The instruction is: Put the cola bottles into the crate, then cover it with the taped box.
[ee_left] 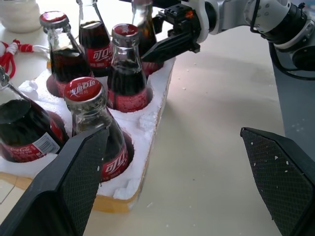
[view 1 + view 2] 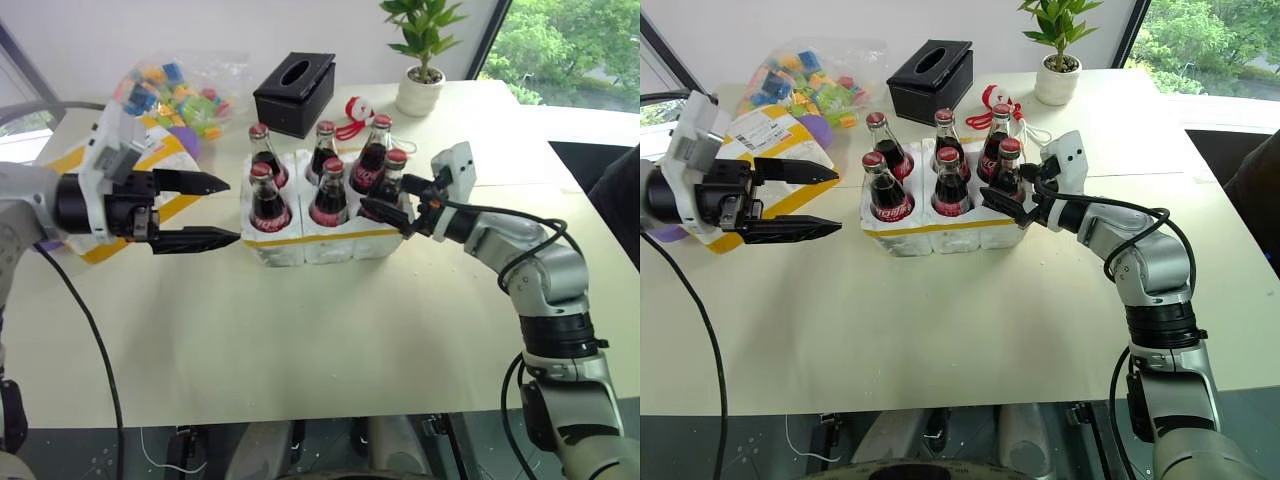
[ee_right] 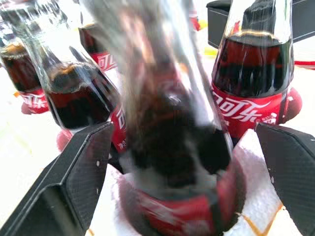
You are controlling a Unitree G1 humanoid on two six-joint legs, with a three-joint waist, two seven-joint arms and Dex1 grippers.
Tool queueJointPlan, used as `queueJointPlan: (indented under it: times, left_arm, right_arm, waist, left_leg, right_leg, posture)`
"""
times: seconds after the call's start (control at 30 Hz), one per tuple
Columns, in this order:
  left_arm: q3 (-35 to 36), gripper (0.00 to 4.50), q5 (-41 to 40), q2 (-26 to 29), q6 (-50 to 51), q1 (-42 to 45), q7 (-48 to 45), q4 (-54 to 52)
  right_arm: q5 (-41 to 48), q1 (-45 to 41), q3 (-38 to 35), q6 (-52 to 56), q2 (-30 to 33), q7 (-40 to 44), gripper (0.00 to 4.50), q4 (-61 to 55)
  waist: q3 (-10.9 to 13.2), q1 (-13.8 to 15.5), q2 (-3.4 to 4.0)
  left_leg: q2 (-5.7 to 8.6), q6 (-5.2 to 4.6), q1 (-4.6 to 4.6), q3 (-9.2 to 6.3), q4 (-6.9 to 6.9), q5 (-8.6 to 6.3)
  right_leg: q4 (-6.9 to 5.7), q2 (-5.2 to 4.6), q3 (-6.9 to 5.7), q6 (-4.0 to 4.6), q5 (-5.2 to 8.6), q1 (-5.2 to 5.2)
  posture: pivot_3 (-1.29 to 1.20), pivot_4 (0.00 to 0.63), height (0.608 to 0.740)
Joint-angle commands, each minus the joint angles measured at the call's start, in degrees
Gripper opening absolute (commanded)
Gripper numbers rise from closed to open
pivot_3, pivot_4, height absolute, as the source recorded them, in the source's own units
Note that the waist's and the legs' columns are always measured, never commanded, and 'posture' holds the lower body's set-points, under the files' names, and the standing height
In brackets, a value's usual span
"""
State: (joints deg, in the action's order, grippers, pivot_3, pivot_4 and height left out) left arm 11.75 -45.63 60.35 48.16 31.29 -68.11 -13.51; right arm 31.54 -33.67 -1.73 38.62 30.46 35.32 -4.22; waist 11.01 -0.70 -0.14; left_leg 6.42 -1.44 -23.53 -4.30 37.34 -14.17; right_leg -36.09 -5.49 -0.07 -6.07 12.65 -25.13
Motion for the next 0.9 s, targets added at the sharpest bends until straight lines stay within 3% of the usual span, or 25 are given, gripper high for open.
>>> queueJointPlan:
  times: [0.03, 0.27, 0.4, 0.53, 0.7, 0.9]
  left_arm:
    - [3.46, 4.50, 1.67, -0.73, -1.26, -2.53, 3.94, 0.47]
    - [11.56, 4.50, 13.10, 3.01, -6.74, -12.60, 13.39, 0.56]
    - [21.69, 4.50, 22.69, 5.63, -8.87, -26.68, 15.62, -1.58]
    - [29.12, 4.50, 33.15, 4.35, -15.34, -39.63, 18.25, 1.88]
    - [24.26, 4.50, 45.93, 4.77, -28.69, -45.14, 26.55, 11.04]
    - [11.99, 4.50, 53.75, 1.67, -40.33, -33.36, 39.26, 28.61]
  right_arm:
    - [2.40, -1.17, -4.20, 1.41, 2.56, 1.48, 4.42, -4.66]
    - [14.76, 0.93, -17.35, 8.44, 16.38, 11.26, 4.42, -13.77]
    - [17.41, 1.37, -24.14, 11.26, 24.34, 14.24, 4.42, -10.39]
    - [16.72, 4.96, -27.03, 10.16, 28.56, 18.04, 4.42, -7.93]
    - [14.31, 5.88, -25.08, 7.13, 28.90, 19.51, 4.42, -6.64]
    - [14.05, 4.60, -23.99, 6.35, 29.18, 20.45, 4.42, -5.56]
  waist:
    - [0.01, 0.03, 0.01]
    - [0.01, 0.13, -0.01]
    - [0.01, -0.17, 0.00]
    - [-0.02, 0.16, -0.03]
    - [-0.03, 0.67, -0.01]
    - [-0.04, 1.85, -0.03]
  left_leg:
    - [-0.01, 0.00, 0.00, 0.00, 0.00, 0.00]
    - [-0.02, -0.03, -0.02, -0.01, -0.09, -0.02]
    - [-0.05, -0.03, 0.00, 0.09, -0.18, -0.03]
    - [-0.16, -0.04, 0.03, 0.15, -0.21, -0.04]
    - [-0.18, -0.02, 0.06, 0.24, -0.17, -0.06]
    - [-0.22, 0.07, 0.05, 0.28, -0.19, -0.12]
  right_leg:
    - [0.00, 0.00, 0.00, 0.00, 0.00, -0.01]
    - [0.08, -0.01, 0.00, 0.00, 0.00, -0.01]
    - [0.10, -0.04, 0.05, 0.06, 0.03, -0.05]
    - [0.12, -0.02, 0.06, 0.23, 0.13, -0.03]
    - [0.17, -0.09, 0.07, 0.35, 0.20, 0.05]
    - [0.17, -0.09, 0.04, 0.33, 0.18, 0.00]
  posture:
    - [0.00, 0.150, 0.732]
    - [0.00, 0.150, 0.732]
    - [0.00, 0.150, 0.732]
    - [0.00, 0.150, 0.732]
    - [0.00, 0.150, 0.732]
    - [0.00, 0.150, 0.732]
